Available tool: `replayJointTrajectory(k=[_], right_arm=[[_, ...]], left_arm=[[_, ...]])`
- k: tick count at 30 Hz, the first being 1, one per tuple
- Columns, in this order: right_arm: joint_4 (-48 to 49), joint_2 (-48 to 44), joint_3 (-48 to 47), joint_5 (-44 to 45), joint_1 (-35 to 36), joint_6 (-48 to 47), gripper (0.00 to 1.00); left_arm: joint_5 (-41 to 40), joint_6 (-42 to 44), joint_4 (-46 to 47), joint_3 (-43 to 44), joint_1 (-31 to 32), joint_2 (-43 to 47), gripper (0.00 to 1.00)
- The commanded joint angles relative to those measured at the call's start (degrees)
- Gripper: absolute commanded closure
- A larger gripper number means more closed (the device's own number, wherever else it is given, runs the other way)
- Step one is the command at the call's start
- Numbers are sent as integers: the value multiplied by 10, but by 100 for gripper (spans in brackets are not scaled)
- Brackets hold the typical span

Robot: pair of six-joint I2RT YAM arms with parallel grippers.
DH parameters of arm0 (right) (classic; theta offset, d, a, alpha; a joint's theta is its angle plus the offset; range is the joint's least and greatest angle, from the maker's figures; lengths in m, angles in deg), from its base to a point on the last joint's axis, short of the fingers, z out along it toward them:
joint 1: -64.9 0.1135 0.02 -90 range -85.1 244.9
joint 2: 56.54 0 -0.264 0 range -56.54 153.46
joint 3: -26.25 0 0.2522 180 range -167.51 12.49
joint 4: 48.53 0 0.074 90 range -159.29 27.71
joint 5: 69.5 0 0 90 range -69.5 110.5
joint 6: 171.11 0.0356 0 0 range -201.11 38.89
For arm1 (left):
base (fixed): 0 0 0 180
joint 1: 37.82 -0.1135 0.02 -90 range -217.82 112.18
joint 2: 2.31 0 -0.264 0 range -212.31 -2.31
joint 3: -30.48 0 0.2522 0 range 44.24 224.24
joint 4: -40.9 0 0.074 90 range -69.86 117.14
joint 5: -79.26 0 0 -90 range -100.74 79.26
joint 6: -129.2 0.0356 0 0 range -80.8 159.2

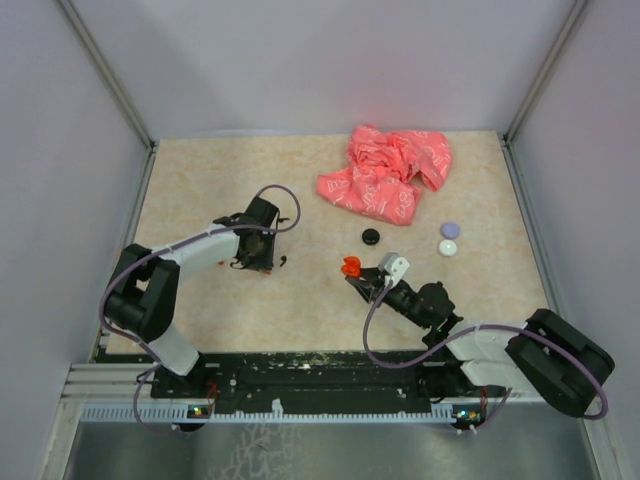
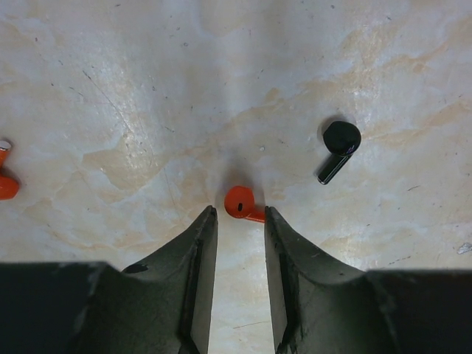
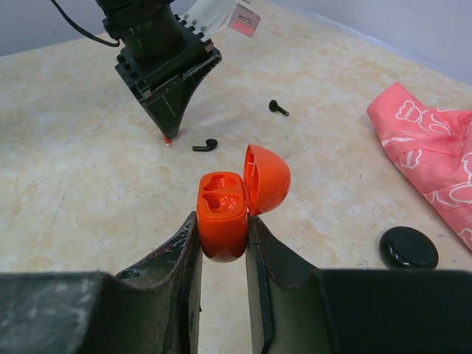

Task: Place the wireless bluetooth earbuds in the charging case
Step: Pick up the earbud from the center of the board.

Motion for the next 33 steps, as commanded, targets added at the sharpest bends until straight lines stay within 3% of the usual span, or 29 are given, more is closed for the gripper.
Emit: replayJointTrajectory(k=[1,15,18,33], right_arm=[[20,-13,-16,-6,5,-6,100],[35,2,-16,-15,5,-3,100],[35,-3,-16,-15,5,-4,100],[41,-8,-33,-16,10,-44,100]], left_arm=[[5,-2,3,-1,5,-9,62],[-9,6,11,0,7,-25,77],[-8,11,28,-19,13,10,82],[18,89,178,-61,110,243,83]])
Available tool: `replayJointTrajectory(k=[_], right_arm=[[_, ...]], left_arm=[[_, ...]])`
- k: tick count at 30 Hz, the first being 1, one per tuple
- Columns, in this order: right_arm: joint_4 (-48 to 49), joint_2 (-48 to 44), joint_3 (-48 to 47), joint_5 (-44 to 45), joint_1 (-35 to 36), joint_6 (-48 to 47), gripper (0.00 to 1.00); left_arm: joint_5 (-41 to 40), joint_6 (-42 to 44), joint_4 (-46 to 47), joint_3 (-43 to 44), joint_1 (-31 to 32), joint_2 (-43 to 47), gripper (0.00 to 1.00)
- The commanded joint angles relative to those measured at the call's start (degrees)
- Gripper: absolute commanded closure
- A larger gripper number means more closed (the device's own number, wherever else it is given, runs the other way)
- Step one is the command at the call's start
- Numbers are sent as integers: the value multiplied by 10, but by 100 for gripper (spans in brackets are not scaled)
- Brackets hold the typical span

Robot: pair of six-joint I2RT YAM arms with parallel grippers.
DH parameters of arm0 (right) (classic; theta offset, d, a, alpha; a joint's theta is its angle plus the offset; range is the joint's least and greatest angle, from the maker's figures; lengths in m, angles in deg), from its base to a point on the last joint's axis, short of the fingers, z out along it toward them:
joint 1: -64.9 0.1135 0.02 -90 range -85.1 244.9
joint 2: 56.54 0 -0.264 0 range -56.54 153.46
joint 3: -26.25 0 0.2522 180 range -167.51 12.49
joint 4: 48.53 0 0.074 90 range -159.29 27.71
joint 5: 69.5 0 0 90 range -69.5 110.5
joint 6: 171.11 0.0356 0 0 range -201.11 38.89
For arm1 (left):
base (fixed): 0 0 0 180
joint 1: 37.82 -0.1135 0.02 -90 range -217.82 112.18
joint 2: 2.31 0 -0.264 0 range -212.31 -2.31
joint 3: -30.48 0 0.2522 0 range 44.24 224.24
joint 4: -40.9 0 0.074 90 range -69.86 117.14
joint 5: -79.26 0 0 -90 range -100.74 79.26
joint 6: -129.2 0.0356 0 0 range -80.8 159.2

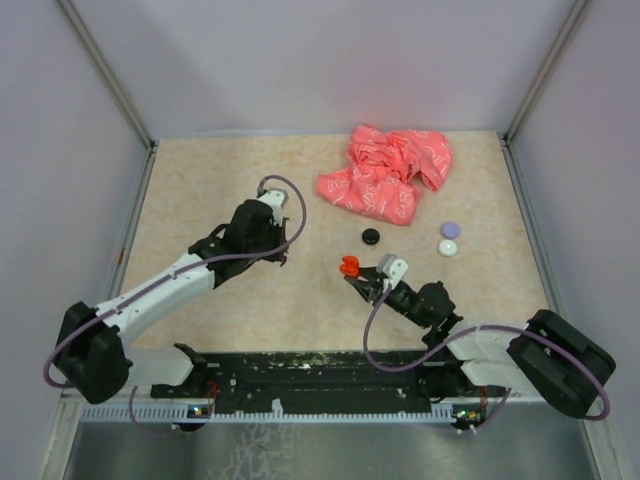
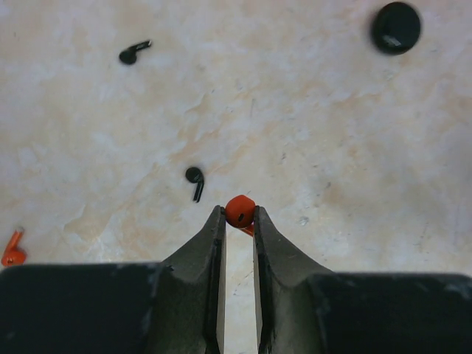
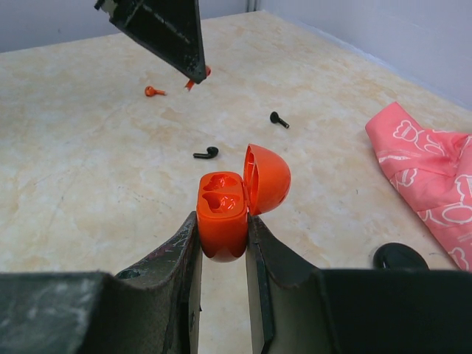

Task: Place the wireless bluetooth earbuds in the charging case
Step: Pick up the earbud from the center of the board, then place the earbud in the charging case.

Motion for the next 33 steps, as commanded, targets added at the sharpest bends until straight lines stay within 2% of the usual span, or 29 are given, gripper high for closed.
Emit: replayJointTrajectory(k=[1,9,13,17,26,33], right_arm=[[39,-3,-32,-4,6,-20,100],[53,0,-51,4,8,-46,100],[82,18,-56,0,8,-58,100],[113,31,-58,0,8,-63,100],[127,37,-58,-4,8,-69,100],[126,33,-62,-13,9,-56,100]], left_arm=[[17,48,79,-14,34,54,83],[36,132,211,-73,104,133,87],[58,177,282,-98,120,156,87],[74,212,315,-105,133,157,88],[177,340,492,-190,141,181,86],[273,393,526,-197,141,170,84]])
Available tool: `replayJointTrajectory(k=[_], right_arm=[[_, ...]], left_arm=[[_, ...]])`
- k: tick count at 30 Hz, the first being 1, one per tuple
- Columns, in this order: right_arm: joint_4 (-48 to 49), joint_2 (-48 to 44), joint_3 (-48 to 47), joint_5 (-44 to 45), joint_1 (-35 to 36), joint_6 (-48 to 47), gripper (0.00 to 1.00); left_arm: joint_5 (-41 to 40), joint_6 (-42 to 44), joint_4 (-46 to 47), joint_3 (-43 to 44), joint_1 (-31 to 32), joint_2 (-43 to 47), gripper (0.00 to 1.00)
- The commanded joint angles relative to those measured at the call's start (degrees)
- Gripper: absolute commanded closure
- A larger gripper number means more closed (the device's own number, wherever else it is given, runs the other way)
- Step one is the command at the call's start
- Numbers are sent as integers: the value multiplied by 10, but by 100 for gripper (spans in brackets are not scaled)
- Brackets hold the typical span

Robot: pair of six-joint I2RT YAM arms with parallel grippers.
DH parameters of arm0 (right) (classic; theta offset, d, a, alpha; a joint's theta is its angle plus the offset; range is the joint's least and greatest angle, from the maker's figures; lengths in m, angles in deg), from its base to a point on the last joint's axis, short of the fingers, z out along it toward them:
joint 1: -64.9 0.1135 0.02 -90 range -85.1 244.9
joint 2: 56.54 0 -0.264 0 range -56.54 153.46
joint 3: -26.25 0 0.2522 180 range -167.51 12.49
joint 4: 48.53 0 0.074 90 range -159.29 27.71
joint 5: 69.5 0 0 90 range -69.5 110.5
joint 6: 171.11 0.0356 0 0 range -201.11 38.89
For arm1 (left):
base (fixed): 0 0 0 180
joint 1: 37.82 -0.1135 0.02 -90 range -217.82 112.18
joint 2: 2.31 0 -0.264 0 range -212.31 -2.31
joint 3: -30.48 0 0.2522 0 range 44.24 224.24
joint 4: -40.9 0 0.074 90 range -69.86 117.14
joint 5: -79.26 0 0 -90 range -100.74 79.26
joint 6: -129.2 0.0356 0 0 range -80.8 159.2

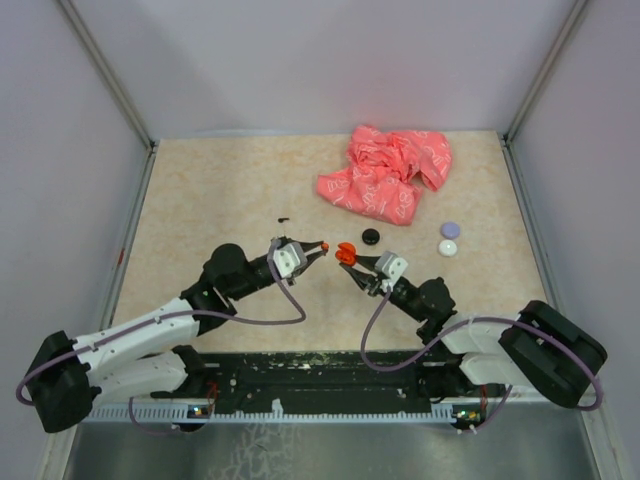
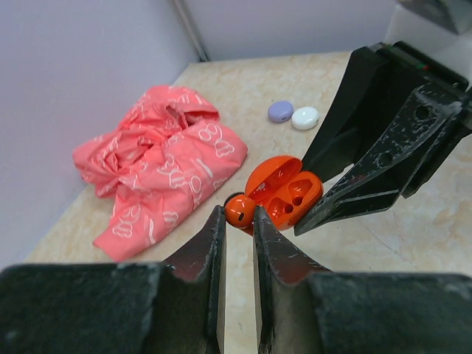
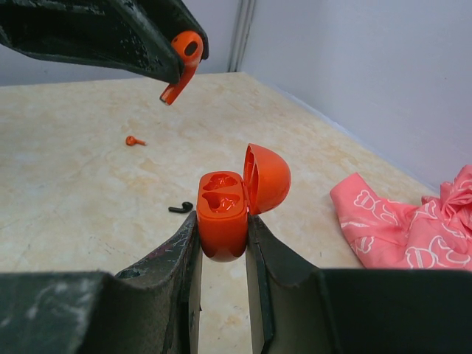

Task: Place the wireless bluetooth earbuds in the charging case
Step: Place the earbud in the charging case.

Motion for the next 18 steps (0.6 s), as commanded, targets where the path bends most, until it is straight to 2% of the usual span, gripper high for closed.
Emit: replayJointTrajectory(k=[1,3,8,13,18], right_arm=[[40,-8,-25,-16,5,11,100],[39,-9,-26,-17,5,14,100],[40,-9,-29,-14,6,18,100],[47,0,-37,-3,7,13,100],[67,11,-32,5,9,9,100]], left_arm=[[75,51,68,-3,4,0,86],[74,54,61,4,4,-4,94],[24,47,54,22,15,-19,96],[-116,74,77,26,85,-43,98],[-255,140,151,14,156,-64,99]])
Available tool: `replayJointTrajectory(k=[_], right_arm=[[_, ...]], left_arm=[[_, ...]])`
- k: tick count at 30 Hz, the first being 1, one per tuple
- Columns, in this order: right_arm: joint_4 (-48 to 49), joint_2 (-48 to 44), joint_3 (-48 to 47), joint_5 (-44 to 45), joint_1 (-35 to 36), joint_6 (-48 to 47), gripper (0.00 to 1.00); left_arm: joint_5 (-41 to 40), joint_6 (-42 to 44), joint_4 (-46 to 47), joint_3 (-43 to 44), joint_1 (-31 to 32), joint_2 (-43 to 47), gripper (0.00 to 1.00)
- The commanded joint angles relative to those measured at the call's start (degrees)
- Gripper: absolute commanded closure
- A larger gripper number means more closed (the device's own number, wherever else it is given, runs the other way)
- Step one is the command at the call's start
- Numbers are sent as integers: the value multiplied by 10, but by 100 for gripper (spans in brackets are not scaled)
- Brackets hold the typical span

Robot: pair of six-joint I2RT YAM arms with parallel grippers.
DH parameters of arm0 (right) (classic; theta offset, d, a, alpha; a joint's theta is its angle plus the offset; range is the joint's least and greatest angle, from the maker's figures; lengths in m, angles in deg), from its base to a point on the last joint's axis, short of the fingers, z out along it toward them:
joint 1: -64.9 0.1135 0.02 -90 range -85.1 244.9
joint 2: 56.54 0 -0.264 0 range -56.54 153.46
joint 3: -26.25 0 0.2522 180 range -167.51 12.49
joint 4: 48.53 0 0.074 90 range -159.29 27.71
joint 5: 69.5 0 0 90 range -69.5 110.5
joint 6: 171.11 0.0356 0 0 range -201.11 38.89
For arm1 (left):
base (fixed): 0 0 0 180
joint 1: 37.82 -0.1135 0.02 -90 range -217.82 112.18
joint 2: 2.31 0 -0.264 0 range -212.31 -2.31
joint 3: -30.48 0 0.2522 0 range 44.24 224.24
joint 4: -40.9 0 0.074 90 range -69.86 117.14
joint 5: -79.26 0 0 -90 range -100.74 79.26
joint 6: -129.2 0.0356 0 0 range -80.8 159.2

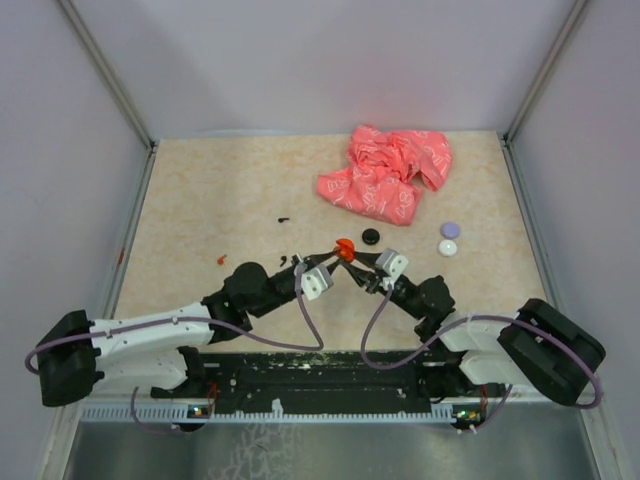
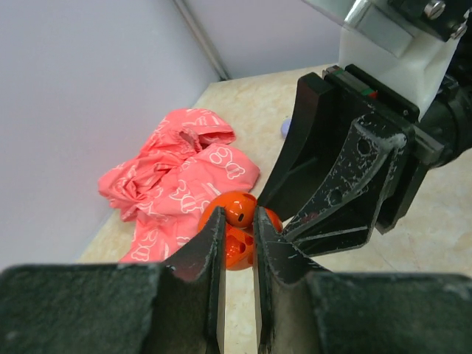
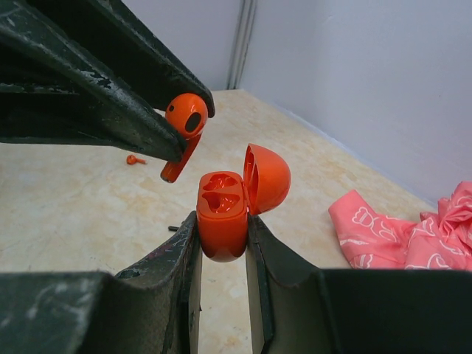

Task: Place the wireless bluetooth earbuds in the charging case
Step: Place the earbud in the charging case.

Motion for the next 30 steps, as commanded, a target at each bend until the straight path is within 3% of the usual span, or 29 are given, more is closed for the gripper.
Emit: replayJointTrajectory(k=[1,14,30], right_arm=[[52,6,-16,9,7,-2,100],[70,2,-5,16,8,-2,100],[69,3,-6,11,8,3,100]], left_arm=[[-159,71,92,6,50,-18,99],[-258,68,123,21,73,-65,99],[-238,49,151,20,76,-82,99]])
